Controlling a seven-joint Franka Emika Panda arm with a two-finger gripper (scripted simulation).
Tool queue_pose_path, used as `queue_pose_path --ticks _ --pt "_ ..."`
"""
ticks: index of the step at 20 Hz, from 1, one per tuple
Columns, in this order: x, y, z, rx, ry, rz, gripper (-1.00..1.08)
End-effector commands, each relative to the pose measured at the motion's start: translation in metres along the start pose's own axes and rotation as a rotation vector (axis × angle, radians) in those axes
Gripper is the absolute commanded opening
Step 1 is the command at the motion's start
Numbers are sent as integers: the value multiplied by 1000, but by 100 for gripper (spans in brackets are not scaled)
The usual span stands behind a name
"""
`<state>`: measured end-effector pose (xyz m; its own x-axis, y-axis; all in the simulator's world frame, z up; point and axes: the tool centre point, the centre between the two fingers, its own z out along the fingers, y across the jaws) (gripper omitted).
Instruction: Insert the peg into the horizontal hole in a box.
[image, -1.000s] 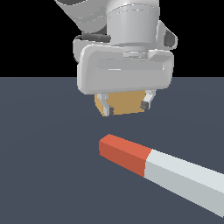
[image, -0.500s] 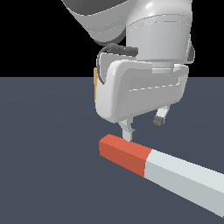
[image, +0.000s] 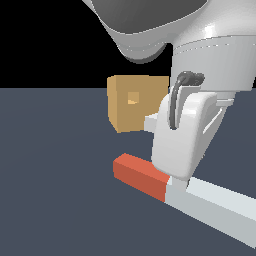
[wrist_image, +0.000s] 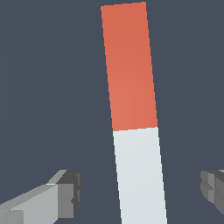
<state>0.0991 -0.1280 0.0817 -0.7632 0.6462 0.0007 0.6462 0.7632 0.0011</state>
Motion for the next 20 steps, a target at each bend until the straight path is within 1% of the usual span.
queue_pose_path --ticks 1,9,16,20 --pt "-7 2 4 0 0 -36 100" --pt "-18 6 10 1 -1 -91 100" --pt "-19 6 12 1 0 -94 100" --pt "-19 6 24 1 -1 -95 100"
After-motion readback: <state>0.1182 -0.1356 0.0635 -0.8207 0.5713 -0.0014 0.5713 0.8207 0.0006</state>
